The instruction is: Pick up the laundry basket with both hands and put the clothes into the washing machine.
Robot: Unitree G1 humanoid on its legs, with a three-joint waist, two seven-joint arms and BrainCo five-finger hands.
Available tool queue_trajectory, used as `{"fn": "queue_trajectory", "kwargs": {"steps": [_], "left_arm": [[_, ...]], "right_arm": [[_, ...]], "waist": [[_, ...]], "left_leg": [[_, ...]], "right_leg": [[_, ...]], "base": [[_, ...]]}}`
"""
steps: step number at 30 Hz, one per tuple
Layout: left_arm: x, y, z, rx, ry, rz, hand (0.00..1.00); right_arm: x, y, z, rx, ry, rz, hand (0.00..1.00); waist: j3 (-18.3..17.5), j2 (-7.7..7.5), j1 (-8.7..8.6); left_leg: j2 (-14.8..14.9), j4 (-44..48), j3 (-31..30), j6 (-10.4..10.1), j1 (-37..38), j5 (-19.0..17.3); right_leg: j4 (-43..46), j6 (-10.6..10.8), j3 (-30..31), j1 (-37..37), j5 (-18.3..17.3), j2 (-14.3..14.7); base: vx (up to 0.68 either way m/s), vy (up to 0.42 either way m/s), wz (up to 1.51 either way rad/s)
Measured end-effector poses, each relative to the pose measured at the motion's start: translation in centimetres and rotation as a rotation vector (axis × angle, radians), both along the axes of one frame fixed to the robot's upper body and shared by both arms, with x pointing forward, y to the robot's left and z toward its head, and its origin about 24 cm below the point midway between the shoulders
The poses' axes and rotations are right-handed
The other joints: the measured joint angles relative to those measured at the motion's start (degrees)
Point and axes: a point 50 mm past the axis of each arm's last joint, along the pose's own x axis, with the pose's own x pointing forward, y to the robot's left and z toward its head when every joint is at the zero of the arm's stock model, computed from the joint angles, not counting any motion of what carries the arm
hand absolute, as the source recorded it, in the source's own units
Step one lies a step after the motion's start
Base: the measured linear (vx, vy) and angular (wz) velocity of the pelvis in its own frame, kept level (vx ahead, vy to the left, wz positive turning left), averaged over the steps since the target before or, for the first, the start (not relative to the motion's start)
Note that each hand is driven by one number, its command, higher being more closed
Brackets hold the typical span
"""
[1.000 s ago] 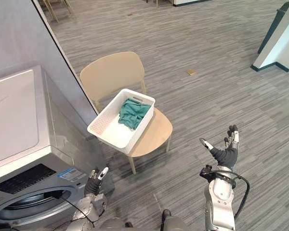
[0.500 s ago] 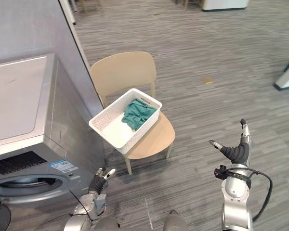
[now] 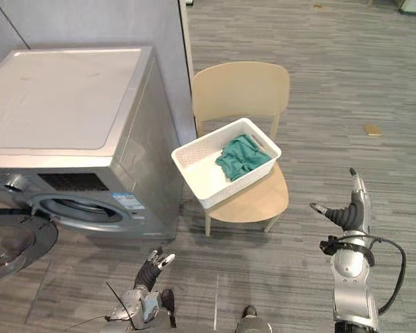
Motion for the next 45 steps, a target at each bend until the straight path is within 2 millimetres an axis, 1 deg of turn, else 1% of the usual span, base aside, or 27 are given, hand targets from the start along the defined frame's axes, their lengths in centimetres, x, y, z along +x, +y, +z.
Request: {"fn": "queue_trajectory", "kwargs": {"steps": [2,4,5,6,7,9,10,11,12,13,14,15,17,18,20,21,23,25,29,32,35,38,41,45], "left_arm": [[0.2,0.4,0.2,0.026,-0.020,-0.032,0.00],[0.5,0.7,0.6,0.044,-0.044,-0.044,0.00],[0.7,0.7,0.9,0.046,-0.066,-0.046,0.00],[1.1,0.7,1.4,0.045,-0.096,-0.043,0.00],[1.2,0.6,1.6,0.044,-0.108,-0.043,0.00],[1.8,0.5,2.3,0.040,-0.149,-0.044,0.00],[2.0,0.4,2.5,0.035,-0.161,-0.041,0.00],[2.3,0.4,2.8,0.023,-0.181,-0.033,0.00],[2.5,0.4,3.2,0.012,-0.206,-0.017,0.00],[2.6,0.4,3.4,0.011,-0.213,-0.010,0.00],[2.7,0.4,3.5,0.009,-0.223,-0.007,0.00],[2.7,0.4,3.6,0.008,-0.225,-0.005,0.00],[3.0,0.4,3.8,-0.011,-0.238,0.008,0.00],[3.0,0.4,3.9,-0.019,-0.240,0.014,0.00],[3.4,0.4,4.1,-0.025,-0.258,0.016,0.00],[3.5,0.4,4.2,-0.030,-0.263,0.019,0.00],[4.2,0.3,5.0,-0.049,-0.299,0.028,0.00],[4.5,0.2,5.3,-0.058,-0.317,0.035,0.00],[4.6,0.3,5.4,-0.053,-0.320,0.046,0.00],[5.0,0.2,5.7,-0.054,-0.336,0.041,0.00],[5.6,0.1,6.2,-0.055,-0.363,0.037,0.00],[5.6,0.2,6.3,-0.056,-0.363,0.036,0.00],[5.6,0.2,6.3,-0.062,-0.362,0.038,0.00],[5.8,0.1,6.7,-0.081,-0.379,0.041,0.00]], "right_arm": [[1.8,-0.7,0.8,-0.129,0.043,0.007,0.00],[2.9,-1.5,1.0,-0.189,0.079,0.002,0.00],[3.6,-2.3,1.4,-0.245,0.116,-0.005,0.00],[4.8,-3.3,2.7,-0.309,0.135,-0.014,0.00],[5.3,-3.7,3.4,-0.329,0.130,-0.022,0.00],[6.9,-4.9,6.0,-0.392,0.122,-0.049,0.00],[7.3,-5.3,6.7,-0.412,0.129,-0.060,0.00],[7.9,-6.2,8.0,-0.441,0.140,-0.089,0.00],[8.1,-7.0,9.4,-0.465,0.137,-0.121,0.00],[8.2,-7.3,10.0,-0.479,0.135,-0.132,0.00],[8.4,-7.6,11.2,-0.503,0.132,-0.150,0.00],[8.5,-7.7,11.5,-0.514,0.133,-0.153,0.00],[9.2,-7.7,13.1,-0.555,0.133,-0.161,0.00],[9.4,-7.6,13.4,-0.558,0.131,-0.162,0.00],[10.2,-7.1,15.2,-0.591,0.108,-0.162,0.00],[10.3,-6.9,15.7,-0.604,0.100,-0.161,0.00],[10.6,-6.5,18.0,-0.649,0.063,-0.166,0.00],[10.8,-6.2,19.0,-0.676,0.045,-0.168,0.00],[11.1,-5.1,21.2,-0.703,-0.043,-0.168,0.00],[11.1,-4.7,22.4,-0.701,-0.084,-0.172,0.00],[11.4,-3.9,23.4,-0.721,-0.118,-0.153,0.00],[11.4,-3.8,23.4,-0.709,-0.117,-0.138,0.00],[11.7,-3.5,23.0,-0.713,-0.098,-0.117,0.00],[12.1,-3.5,22.1,-0.737,-0.036,-0.091,0.00]], "waist": [[0.7,-0.95,0.07],[1.8,-1.64,0.00],[2.4,-1.83,0.12],[3.0,-1.82,0.25],[3.6,-1.63,0.28],[5.6,-1.15,0.34],[5.9,-0.98,0.40],[6.4,-0.66,0.57],[7.6,-0.25,0.80],[8.3,-0.10,0.91],[9.6,0.16,1.13],[9.7,0.16,1.31],[11.0,0.25,1.58],[11.3,0.23,1.64],[11.8,0.24,1.89],[11.9,0.25,1.96],[13.2,0.25,2.67],[13.4,0.32,3.19],[13.5,0.21,3.57],[14.2,0.01,4.12],[15.7,-0.43,4.45],[17.3,-0.77,4.76],[17.8,-1.37,4.98],[18.9,-1.41,6.10]], "left_leg": [[-1.2,-2.2,-0.4,0.8,-2.3,2.2],[-2.0,-2.3,-1.1,1.2,-3.2,2.9],[-2.6,-2.3,-1.5,1.4,-4.3,3.3],[-3.2,-2.7,-1.8,1.8,-5.9,4.1],[-3.4,-3.0,-1.8,1.9,-6.3,4.4],[-3.8,-3.4,-1.7,2.5,-7.8,5.2],[-3.9,-3.8,-1.7,2.5,-8.3,5.7],[-4.0,-5.3,-1.5,2.7,-9.0,6.8],[-4.1,-6.5,-1.5,2.8,-9.3,7.7],[-4.2,-6.9,-1.5,2.9,-9.4,8.0],[-4.3,-7.3,-1.4,3.1,-9.6,8.3],[-4.3,-7.3,-1.3,3.2,-10.0,8.4],[-4.4,-7.5,-1.4,3.3,-11.2,8.9],[-4.4,-7.7,-1.5,3.2,-11.2,9.1],[-4.4,-8.2,-1.5,3.2,-11.9,9.5],[-4.4,-8.2,-1.5,3.2,-12.3,9.6],[-4.4,-8.2,-1.5,3.2,-12.5,9.7],[-4.4,-8.2,-1.8,3.2,-12.9,9.8],[-4.4,-8.2,-2.5,3.2,-14.1,10.0],[-4.4,-8.1,-2.5,3.2,-14.3,10.1],[-4.2,-8.1,-2.9,2.8,-14.7,10.4],[-3.5,-7.9,-3.8,2.8,-15.6,10.7],[-3.3,-7.9,-4.2,2.9,-17.1,11.1],[-3.3,-7.8,-4.1,2.9,-17.5,11.2]], "right_leg": [[-1.1,0.6,-0.4,-2.5,1.6,-0.8],[-1.5,0.8,-1.0,-2.8,2.3,-1.5],[-1.6,0.9,-1.6,-3.5,2.7,-2.0],[-1.9,1.3,-1.6,-4.9,3.3,-2.4],[-2.1,1.4,-1.6,-5.2,3.7,-2.6],[-3.8,1.6,-1.5,-6.3,5.4,-2.7],[-4.1,1.6,-1.5,-6.8,5.8,-2.7],[-4.9,1.6,-1.5,-7.9,6.6,-2.6],[-5.3,1.7,-1.4,-8.6,7.2,-2.6],[-5.6,1.7,-1.4,-8.8,7.5,-2.6],[-5.8,1.7,-1.3,-9.2,7.8,-2.7],[-5.8,1.7,-1.2,-9.7,8.0,-2.7],[-5.8,1.6,-1.3,-10.8,8.2,-2.7],[-5.8,1.6,-1.4,-10.9,8.2,-2.7],[-5.8,1.6,-1.4,-11.9,8.4,-2.7],[-5.8,1.6,-1.4,-12.2,8.5,-2.7],[-5.8,1.5,-1.4,-12.5,8.7,-2.7],[-5.9,1.5,-1.6,-12.7,8.7,-2.6],[-5.9,1.2,-2.2,-13.4,8.9,-2.6],[-5.9,1.1,-2.2,-13.6,9.0,-2.6],[-5.9,1.1,-2.5,-13.7,9.0,-2.4],[-5.9,0.8,-3.3,-14.1,9.2,-1.9],[-5.9,0.6,-3.5,-15.4,9.3,-1.7],[-5.9,0.5,-3.3,-15.9,9.5,-1.6]], "base": [[-0.08,0.094,0.16],[-0.06,0.078,0.22],[-0.07,0.109,0.29],[-0.07,0.111,0.23],[-0.06,0.086,0.10],[-0.09,0.073,0.00],[-0.09,0.062,-0.03],[-0.08,0.053,-0.02],[-0.07,0.049,-0.02],[-0.06,0.044,-0.02],[-0.05,0.033,-0.03],[-0.05,0.036,-0.05],[0.00,0.000,0.00],[0.00,0.009,0.05],[0.00,0.000,0.00],[0.00,0.000,0.00],[0.00,0.000,0.00],[0.00,-0.001,0.04],[0.00,0.001,0.08],[0.00,0.000,0.00],[-0.01,-0.001,0.04],[-0.02,-0.009,0.10],[-0.02,0.001,0.04],[-0.01,0.009,-0.04]]}}
